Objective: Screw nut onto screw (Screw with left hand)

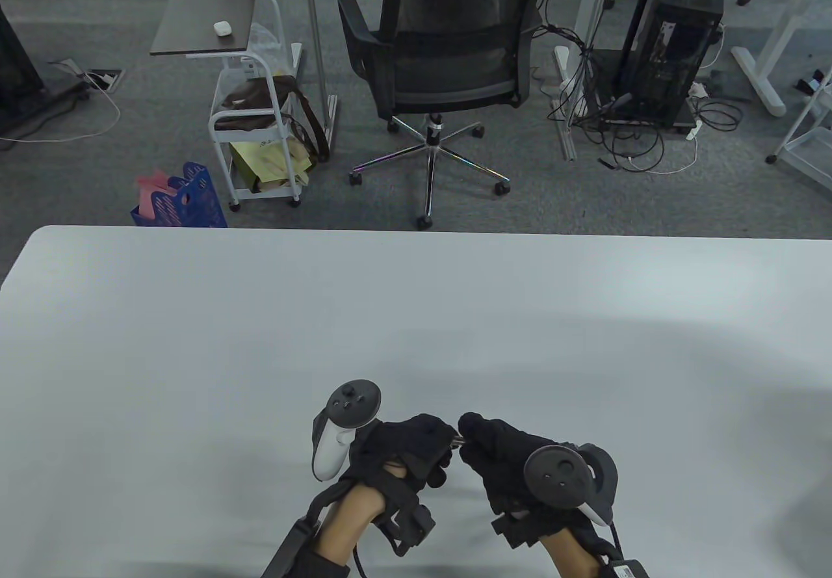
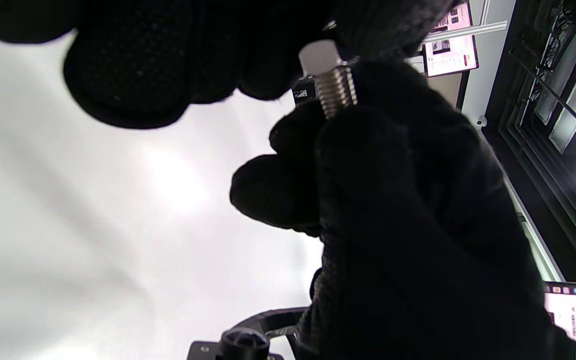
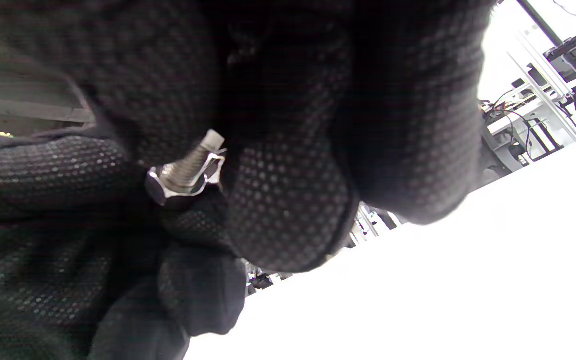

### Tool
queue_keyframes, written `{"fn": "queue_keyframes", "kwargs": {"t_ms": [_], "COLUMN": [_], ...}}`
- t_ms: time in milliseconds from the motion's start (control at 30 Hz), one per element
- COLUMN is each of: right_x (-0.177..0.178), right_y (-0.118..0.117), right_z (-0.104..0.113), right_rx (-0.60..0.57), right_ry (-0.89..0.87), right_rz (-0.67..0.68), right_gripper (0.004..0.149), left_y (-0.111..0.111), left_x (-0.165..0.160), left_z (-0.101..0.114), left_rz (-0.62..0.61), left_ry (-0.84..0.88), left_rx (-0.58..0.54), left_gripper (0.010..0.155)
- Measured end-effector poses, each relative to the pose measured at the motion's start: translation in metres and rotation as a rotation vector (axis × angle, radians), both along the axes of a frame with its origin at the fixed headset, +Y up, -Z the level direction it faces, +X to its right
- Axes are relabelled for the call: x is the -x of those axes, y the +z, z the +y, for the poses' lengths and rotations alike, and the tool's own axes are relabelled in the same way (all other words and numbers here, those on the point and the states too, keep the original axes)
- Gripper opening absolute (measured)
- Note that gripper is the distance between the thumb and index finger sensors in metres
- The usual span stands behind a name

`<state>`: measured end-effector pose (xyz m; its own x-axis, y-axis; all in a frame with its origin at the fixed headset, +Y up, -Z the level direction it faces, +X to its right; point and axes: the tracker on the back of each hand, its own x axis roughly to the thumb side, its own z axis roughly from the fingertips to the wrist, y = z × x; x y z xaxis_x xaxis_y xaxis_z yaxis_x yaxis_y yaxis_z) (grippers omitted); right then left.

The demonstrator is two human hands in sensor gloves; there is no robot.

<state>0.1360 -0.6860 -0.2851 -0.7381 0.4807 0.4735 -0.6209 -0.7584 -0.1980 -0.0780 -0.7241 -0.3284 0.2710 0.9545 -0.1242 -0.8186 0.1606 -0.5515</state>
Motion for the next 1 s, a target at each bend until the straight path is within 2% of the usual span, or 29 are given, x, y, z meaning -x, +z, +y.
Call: {"fn": "queue_keyframes", "kwargs": {"t_ms": [67, 167, 233, 367, 433, 500, 567, 733, 833, 900, 1000], "right_x": [-0.0006, -0.0004, 0.0003, -0.0014, -0.0018, -0.0022, -0.0025, -0.002, -0.0022, -0.003, -0.0043], "right_y": [0.0004, 0.0005, 0.0015, 0.0021, 0.0023, 0.0019, 0.0015, 0.002, 0.0024, 0.0024, 0.0013], "right_z": [0.0006, 0.0007, 0.0007, 0.0003, 0.0008, 0.0009, 0.0001, -0.0001, 0.0009, 0.0015, 0.0006], "right_rx": [-0.003, -0.001, -0.005, -0.002, -0.004, -0.008, 0.0, 0.0, -0.004, -0.008, -0.002], "right_ry": [0.001, -0.01, -0.005, -0.016, -0.019, -0.02, -0.029, -0.032, -0.037, -0.041, -0.046], "right_rz": [-0.001, 0.001, 0.001, 0.005, 0.005, 0.003, 0.003, 0.013, 0.012, 0.01, 0.006], "right_gripper": [0.046, 0.046, 0.046, 0.046, 0.046, 0.046, 0.046, 0.046, 0.046, 0.046, 0.046], "left_y": [0.0004, 0.0013, 0.0008, 0.0012, 0.0025, 0.0031, 0.0023, 0.0019, 0.002, 0.0027, 0.0013], "left_x": [-0.0005, 0.0019, 0.0014, -0.0024, -0.0016, 0.0002, 0.0011, -0.0011, 0.0003, 0.0019, 0.002], "left_z": [-0.0006, -0.0033, -0.0032, 0.0012, 0.0014, 0.0008, 0.0007, 0.005, 0.0042, 0.0025, 0.0019], "left_rz": [-0.041, 0.016, 0.035, -0.024, -0.038, 0.004, 0.04, -0.01, -0.02, 0.017, 0.038], "left_ry": [0.022, 0.012, -0.005, 0.015, 0.031, 0.044, 0.033, 0.02, 0.038, 0.034, 0.018], "left_rx": [0.019, 0.005, -0.008, -0.002, 0.015, 0.003, -0.013, -0.02, -0.007, -0.008, -0.027], "left_gripper": [0.057, 0.07, 0.064, 0.057, 0.059, 0.069, 0.066, 0.056, 0.058, 0.069, 0.062]}}
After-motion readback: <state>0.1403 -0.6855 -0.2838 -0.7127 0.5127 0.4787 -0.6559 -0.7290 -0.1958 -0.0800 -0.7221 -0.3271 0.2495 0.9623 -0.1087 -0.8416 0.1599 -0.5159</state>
